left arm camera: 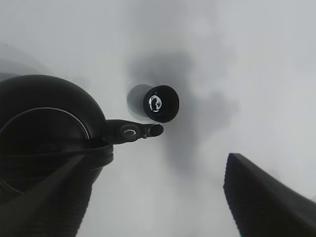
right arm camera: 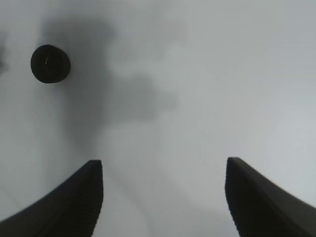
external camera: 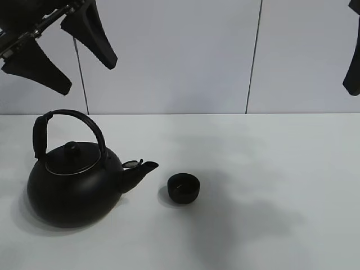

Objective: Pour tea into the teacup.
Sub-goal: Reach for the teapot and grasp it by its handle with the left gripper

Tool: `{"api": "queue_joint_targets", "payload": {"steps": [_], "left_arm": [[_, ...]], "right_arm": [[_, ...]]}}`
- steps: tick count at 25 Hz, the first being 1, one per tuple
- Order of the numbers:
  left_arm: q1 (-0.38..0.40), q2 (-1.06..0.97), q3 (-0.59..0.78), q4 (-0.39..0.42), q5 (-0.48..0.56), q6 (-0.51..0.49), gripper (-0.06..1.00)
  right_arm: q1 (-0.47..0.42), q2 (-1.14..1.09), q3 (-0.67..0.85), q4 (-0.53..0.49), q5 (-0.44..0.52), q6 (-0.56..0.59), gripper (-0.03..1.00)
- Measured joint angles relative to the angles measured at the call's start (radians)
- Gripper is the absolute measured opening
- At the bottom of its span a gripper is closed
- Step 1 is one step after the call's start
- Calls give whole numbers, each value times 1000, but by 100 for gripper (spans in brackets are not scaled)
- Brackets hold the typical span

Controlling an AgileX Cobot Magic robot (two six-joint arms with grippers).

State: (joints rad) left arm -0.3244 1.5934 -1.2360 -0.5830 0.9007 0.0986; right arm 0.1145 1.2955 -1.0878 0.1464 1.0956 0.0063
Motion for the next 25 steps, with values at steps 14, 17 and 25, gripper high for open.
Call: {"api": "queue_joint_targets", "payload": {"steps": [14,17,25], "left_arm": [[0,0,0,0,-2,0,54],[0,0,0,0,-3,0,54],[0,0,0,0,-5,0,54]], "right_arm": [[0,-3,14,166,-34,1,48],[16,-3,59,199,-80,1,48],[63,-3,146,233,-187,4,48]]}}
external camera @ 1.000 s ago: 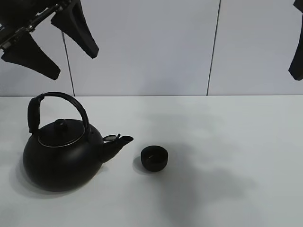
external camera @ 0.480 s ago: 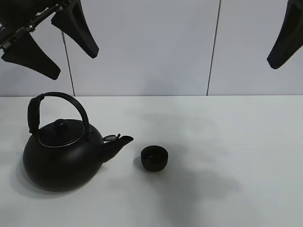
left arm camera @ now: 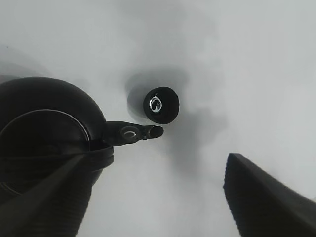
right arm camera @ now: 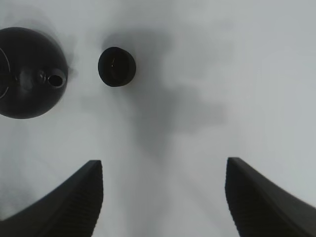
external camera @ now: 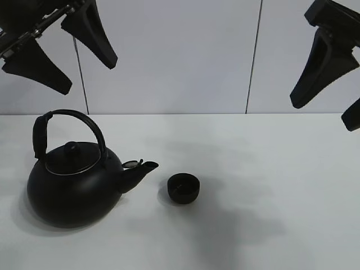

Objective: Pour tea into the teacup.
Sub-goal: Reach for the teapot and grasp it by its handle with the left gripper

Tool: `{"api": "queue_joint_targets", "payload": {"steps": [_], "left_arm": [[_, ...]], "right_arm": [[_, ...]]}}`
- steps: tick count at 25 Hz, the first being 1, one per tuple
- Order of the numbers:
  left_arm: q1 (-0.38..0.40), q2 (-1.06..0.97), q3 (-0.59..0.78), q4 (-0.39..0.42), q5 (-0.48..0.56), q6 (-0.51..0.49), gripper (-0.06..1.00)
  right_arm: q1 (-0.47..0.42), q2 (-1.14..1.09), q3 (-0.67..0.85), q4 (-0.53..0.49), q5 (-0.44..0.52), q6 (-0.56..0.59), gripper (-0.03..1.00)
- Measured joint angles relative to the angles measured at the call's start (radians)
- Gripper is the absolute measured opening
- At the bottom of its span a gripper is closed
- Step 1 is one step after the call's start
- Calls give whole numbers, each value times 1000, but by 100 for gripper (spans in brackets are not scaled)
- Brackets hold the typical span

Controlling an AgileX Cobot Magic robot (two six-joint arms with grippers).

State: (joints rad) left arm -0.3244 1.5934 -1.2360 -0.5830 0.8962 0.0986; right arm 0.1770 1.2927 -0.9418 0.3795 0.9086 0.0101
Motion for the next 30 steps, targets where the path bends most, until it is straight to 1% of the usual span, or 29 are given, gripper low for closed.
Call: {"api": "queue_joint_targets", "payload": {"steps": [3,11,13,17,20,22,24,26,28,30], "left_arm": [[0,0,0,0,0,0,54],[0,0,0,0,-5,0,54],[0,0,0,0,-27,0,54],[0,0,0,0,-109,7,54],[0,0,0,10,-117,39,54],[4,0,0,50,-104,39,54],[18,0,0,116,-80,31,55],[27,0,0,206,-59,20,59],[27,-2,0,276,-42,16,62],[27,-20,4,323,-39,17,63]], "right_arm": [[2,0,0,1,-14,0,48],[2,0,0,2,-15,0,48],[2,0,0,2,-17,0,48],[2,0,0,3,-42,0,48],[2,0,0,3,-53,0,48],[2,0,0,3,-62,0,48],[2,0,0,3,-63,0,48],[2,0,0,3,-63,0,48],[2,0,0,3,-65,0,48],[2,0,0,3,-67,0,48]]}}
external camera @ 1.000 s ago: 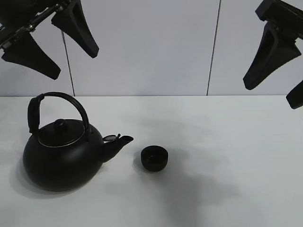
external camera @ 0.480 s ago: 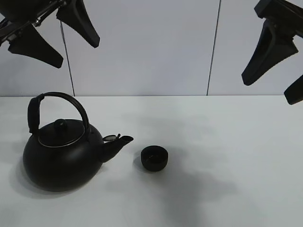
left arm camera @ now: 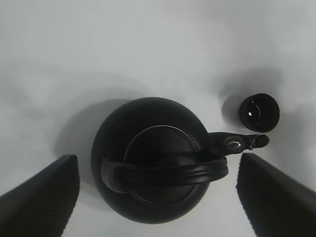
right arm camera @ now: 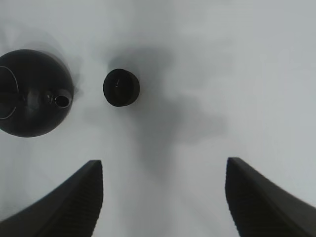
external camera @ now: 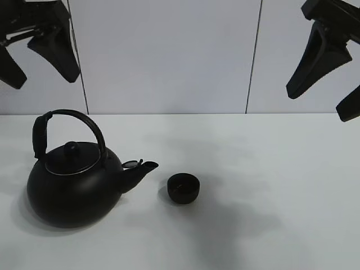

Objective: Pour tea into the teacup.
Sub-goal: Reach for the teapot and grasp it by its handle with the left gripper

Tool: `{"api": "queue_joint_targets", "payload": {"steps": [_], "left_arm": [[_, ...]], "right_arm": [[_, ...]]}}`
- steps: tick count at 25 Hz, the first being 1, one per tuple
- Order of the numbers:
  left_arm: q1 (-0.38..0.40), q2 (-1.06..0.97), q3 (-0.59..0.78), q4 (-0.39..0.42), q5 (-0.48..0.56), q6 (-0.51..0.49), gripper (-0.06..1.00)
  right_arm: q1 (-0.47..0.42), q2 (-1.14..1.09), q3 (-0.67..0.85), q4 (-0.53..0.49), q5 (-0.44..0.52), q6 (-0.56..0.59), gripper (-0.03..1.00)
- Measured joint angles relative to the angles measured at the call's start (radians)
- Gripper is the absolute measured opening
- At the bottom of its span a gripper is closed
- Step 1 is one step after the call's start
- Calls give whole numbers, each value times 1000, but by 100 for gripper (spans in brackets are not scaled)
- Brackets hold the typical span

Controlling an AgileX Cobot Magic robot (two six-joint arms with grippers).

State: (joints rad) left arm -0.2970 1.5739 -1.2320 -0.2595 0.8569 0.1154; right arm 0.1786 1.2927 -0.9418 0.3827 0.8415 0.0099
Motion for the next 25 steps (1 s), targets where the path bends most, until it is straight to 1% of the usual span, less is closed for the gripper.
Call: {"api": "queue_joint_targets", "payload": {"steps": [2,4,6,10,12,14,17,22,25], "left_arm": [[0,-49,33,11,-38,10,63],[0,-120,97,12,-118,18,63],[0,-211,192,8,-230,28,63],[0,-383,393,-20,-439,84,63],[0,-448,489,-29,-531,117,63],[0,-493,576,-32,-621,130,63],[0,-509,666,-32,-711,136,63],[0,-509,707,-41,-768,119,63],[0,-509,755,-41,-863,119,63]], "right_arm": [[0,0,0,0,0,0,48],[0,0,0,0,0,0,48],[0,0,0,1,-1,0,48],[0,0,0,1,-2,0,48],[0,0,0,1,-2,0,48],[0,0,0,1,-2,0,48],[0,0,0,1,-2,0,48],[0,0,0,1,-2,0,48],[0,0,0,1,-3,0,48]]}}
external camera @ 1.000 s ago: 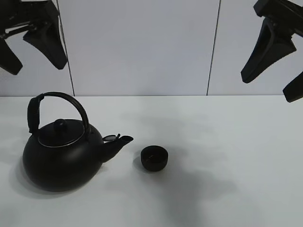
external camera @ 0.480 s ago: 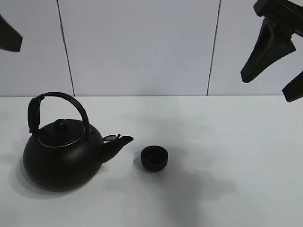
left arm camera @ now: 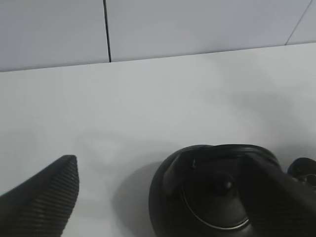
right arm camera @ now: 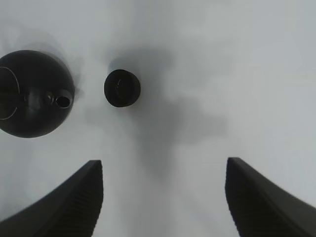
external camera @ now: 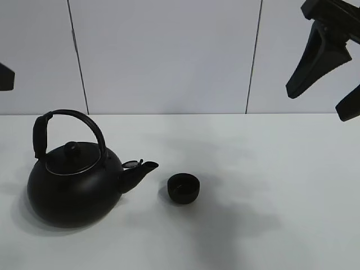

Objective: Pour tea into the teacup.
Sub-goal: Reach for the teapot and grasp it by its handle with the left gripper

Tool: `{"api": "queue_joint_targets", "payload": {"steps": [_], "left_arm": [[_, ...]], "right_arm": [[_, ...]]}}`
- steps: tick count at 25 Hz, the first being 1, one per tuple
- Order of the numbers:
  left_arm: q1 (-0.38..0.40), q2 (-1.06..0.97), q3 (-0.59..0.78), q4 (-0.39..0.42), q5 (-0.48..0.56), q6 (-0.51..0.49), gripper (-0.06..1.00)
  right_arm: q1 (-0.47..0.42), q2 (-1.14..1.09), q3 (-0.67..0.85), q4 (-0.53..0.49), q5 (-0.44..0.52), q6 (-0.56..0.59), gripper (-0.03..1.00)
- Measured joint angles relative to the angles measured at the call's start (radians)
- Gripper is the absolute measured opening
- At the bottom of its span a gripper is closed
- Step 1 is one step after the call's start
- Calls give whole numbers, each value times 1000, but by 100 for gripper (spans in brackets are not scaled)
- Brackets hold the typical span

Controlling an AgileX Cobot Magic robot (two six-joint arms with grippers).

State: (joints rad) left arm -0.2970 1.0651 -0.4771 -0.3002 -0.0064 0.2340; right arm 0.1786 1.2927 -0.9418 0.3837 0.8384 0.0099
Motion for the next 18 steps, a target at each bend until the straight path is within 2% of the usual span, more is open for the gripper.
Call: {"api": "queue_joint_targets", "payload": {"steps": [4,8,11,13,18], "left_arm": [[-38,0,98,-1,-121,0,62],[-134,0,199,8,-323,0,60],[-171,-2,257,43,-451,0,58],[-174,-5,284,56,-484,0,58],[-174,-5,300,75,-494,1,57]], "right_arm": [[0,0,0,0,0,0,48],[0,0,0,-2,-7,0,48],[0,0,0,-2,-17,0,48],[0,0,0,-2,-25,0,48],[0,0,0,-1,-30,0,48]]}}
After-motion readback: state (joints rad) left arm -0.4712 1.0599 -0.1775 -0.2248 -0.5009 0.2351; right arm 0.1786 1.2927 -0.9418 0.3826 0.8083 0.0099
